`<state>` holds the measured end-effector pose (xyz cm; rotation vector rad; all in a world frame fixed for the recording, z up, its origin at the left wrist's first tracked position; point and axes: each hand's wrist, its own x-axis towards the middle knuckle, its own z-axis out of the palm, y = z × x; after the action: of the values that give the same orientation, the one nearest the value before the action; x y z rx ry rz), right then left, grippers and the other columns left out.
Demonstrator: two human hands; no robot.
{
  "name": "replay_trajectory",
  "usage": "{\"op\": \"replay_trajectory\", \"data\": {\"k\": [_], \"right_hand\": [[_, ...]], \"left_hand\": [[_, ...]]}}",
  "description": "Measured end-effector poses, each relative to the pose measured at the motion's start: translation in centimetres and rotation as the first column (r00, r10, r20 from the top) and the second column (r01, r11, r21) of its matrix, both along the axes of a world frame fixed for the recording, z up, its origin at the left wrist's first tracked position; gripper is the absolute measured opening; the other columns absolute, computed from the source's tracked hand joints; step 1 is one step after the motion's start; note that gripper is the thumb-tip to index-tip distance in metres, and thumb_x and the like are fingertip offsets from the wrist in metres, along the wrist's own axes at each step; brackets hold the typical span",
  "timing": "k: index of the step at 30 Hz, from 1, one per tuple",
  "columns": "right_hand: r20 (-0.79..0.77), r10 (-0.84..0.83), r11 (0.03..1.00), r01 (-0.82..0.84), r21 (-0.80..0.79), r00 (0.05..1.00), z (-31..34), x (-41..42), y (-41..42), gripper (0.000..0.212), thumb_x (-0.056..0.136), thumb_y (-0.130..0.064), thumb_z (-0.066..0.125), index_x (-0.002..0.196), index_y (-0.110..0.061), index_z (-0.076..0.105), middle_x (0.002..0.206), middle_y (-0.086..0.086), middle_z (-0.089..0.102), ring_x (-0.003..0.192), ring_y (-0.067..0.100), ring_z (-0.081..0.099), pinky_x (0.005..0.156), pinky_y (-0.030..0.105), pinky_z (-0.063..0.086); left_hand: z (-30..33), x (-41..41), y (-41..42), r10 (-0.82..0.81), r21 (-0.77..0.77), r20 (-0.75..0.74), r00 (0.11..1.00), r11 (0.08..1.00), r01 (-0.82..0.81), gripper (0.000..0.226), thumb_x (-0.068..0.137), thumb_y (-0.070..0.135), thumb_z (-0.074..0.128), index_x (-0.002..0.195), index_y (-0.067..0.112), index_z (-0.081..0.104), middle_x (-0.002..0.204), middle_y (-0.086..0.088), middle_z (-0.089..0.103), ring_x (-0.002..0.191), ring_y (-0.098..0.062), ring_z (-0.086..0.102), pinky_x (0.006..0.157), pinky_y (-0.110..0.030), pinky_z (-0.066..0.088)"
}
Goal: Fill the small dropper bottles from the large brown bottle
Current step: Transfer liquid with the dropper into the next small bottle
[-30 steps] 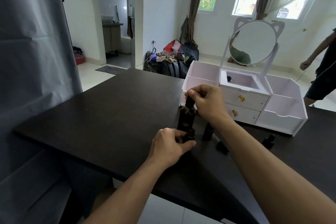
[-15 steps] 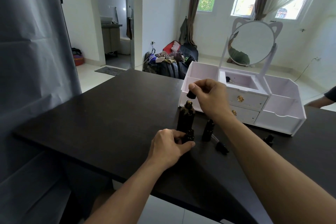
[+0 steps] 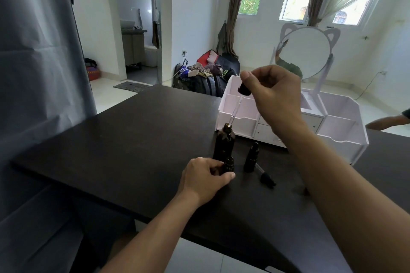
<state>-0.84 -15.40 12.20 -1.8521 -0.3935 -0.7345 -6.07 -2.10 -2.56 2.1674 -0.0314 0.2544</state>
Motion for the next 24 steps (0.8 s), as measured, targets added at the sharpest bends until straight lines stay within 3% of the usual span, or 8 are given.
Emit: {"op": "replay_trajectory", "data": {"k": [8,15,19,24], "right_hand": [[-0.085,0.075,0.994,-0.082,-0.074,0.994,-2.5,-2.1,-0.4,0.016,0.085,-0.029,0.074,0.081,-0.015,0.069,0.070,-0.004,0.073,0.066,0.008,0.072,0.076,0.041,0.061],[-0.101,0.068,0.993,-0.076,-0.087,0.993,-3.8,-2.2,-0.5,0.017,0.083,-0.032,0.076,0.080,-0.016,0.070,0.073,0.000,0.073,0.070,0.014,0.072,0.073,0.044,0.061],[-0.103,0.070,0.991,-0.081,-0.103,0.992,-4.4,-2.0,-0.4,0.015,0.084,-0.027,0.076,0.077,-0.015,0.070,0.073,0.004,0.072,0.071,0.020,0.071,0.072,0.047,0.060],[-0.107,0.087,0.990,-0.098,-0.101,0.990,-4.7,-1.5,-0.4,0.015,0.086,-0.022,0.074,0.076,-0.011,0.069,0.075,0.010,0.072,0.074,0.028,0.070,0.072,0.051,0.058]], "left_hand": [[-0.2,0.2,0.0,-0.014,-0.007,-0.018,1.000,1.000,0.014,0.030,0.075,0.047,0.077,0.098,0.028,0.076,0.076,0.008,0.069,0.075,-0.008,0.066,0.077,-0.036,0.057],[-0.1,0.2,-0.1,-0.011,0.010,-0.032,0.999,1.000,0.011,0.030,0.077,0.047,0.075,0.101,0.029,0.074,0.079,0.008,0.069,0.077,-0.008,0.065,0.078,-0.036,0.057],[-0.2,0.2,-0.1,-0.004,0.022,-0.032,0.999,1.000,0.005,0.041,0.078,0.048,0.075,0.112,0.026,0.071,0.081,0.010,0.066,0.080,-0.006,0.063,0.076,-0.029,0.055],[0.0,0.2,0.0,-0.008,0.031,-0.029,1.000,0.999,0.009,0.037,0.079,0.046,0.074,0.110,0.027,0.072,0.080,0.010,0.065,0.078,-0.006,0.063,0.072,-0.026,0.053]]}}
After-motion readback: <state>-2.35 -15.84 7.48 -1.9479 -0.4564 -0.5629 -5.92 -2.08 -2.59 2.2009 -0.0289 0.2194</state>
